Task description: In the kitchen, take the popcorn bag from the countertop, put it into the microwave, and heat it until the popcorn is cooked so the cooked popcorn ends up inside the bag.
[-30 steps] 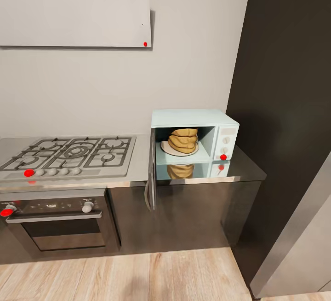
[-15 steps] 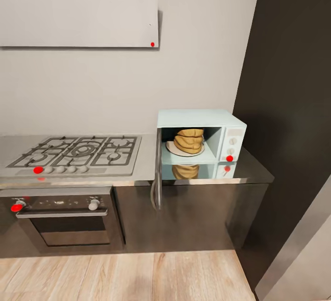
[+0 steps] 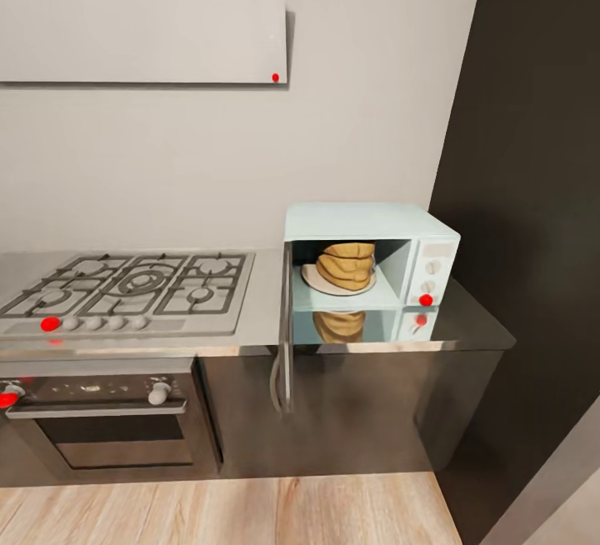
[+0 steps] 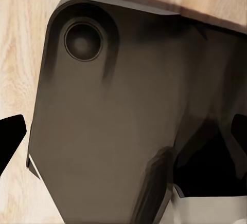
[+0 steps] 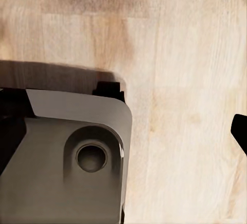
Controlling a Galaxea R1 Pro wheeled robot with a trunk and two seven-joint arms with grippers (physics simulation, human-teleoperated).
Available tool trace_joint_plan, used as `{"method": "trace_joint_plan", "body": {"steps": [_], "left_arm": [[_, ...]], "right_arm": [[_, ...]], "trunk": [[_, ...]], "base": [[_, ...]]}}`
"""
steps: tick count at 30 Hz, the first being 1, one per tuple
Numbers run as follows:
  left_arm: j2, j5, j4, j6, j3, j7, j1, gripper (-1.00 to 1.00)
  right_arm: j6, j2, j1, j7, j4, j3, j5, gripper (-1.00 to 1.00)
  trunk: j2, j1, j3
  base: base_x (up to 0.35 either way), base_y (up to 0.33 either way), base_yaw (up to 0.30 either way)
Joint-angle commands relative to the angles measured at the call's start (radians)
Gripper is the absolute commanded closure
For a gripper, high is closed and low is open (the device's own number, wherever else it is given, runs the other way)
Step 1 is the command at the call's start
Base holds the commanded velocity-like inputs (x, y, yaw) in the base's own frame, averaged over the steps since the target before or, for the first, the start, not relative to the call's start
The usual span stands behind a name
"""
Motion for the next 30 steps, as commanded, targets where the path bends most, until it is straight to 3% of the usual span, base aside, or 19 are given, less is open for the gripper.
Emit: {"method": "trace_joint_plan", "body": {"steps": [1,4,8,9,11,12,16,20,23,26,30], "left_arm": [[0.0,0.005,-0.002,-0.002,0.0,0.001,0.0,-1.0],[0.002,0.004,-0.065,-0.001,-0.003,-0.003,0.0,-1.0],[0.009,-0.004,-0.267,0.013,-0.006,0.001,0.0,-1.0],[0.02,-0.005,-0.391,0.033,-0.006,0.001,0.0,-1.0],[0.03,-0.002,-0.532,0.083,-0.006,-0.001,0.0,-1.0],[0.033,0.001,-0.699,0.165,-0.005,-0.002,0.0,-1.0],[0.027,0.004,-1.044,0.345,-0.004,-0.007,-0.003,-1.0],[0.024,0.006,-1.295,0.463,-0.005,-0.009,-0.03,-1.0],[0.024,0.031,-1.363,0.506,-0.005,-0.014,-0.067,-1.0],[0.029,0.111,-1.374,0.517,-0.006,-0.02,-0.13,-1.0],[0.034,0.141,-1.364,0.52,-0.007,-0.02,-0.211,-1.0]], "right_arm": [[-0.002,-0.001,-0.001,0.002,0.002,-0.008,0.008,-1.0],[-0.006,0.0,-0.001,0.001,0.003,-0.008,0.008,-1.0],[-0.007,-0.002,-0.001,0.001,0.002,-0.01,0.007,-1.0],[-0.006,-0.001,-0.001,0.001,0.002,-0.009,0.007,-1.0],[-0.01,0.001,0.0,0.001,0.002,-0.009,0.007,-1.0],[-0.015,0.001,0.004,0.001,0.002,-0.009,0.008,-1.0],[-0.018,0.002,0.007,0.001,0.003,-0.01,0.007,-1.0],[-0.018,0.001,0.008,0.001,0.003,-0.009,0.007,-1.0],[-0.018,0.001,0.008,0.001,0.003,-0.009,0.007,-1.0],[-0.016,0.0,0.008,0.001,0.003,-0.01,0.007,-1.0],[-0.015,0.001,0.008,0.001,0.003,-0.009,0.007,-1.0]], "trunk": [[-0.001,0.0,-0.001],[-0.001,0.0,-0.001],[-0.001,0.0,-0.001],[-0.001,0.0,-0.001],[-0.001,0.0,-0.001],[-0.001,0.0,-0.001],[-0.001,0.0,-0.001],[-0.001,0.0,-0.001],[-0.001,0.0,-0.001],[-0.001,0.0,-0.001],[-0.001,0.0,-0.001]], "base": [[0.01,0.0,0.0],[0.003,0.0,0.0],[0.0,0.0,0.0],[0.0,0.0,0.0],[0.0,0.0,0.0],[0.0,0.0,0.0],[0.0,0.0,0.0],[0.0,0.0,0.0],[0.0,0.0,0.0],[0.0,0.0,0.0],[0.0,0.0,0.0]]}}
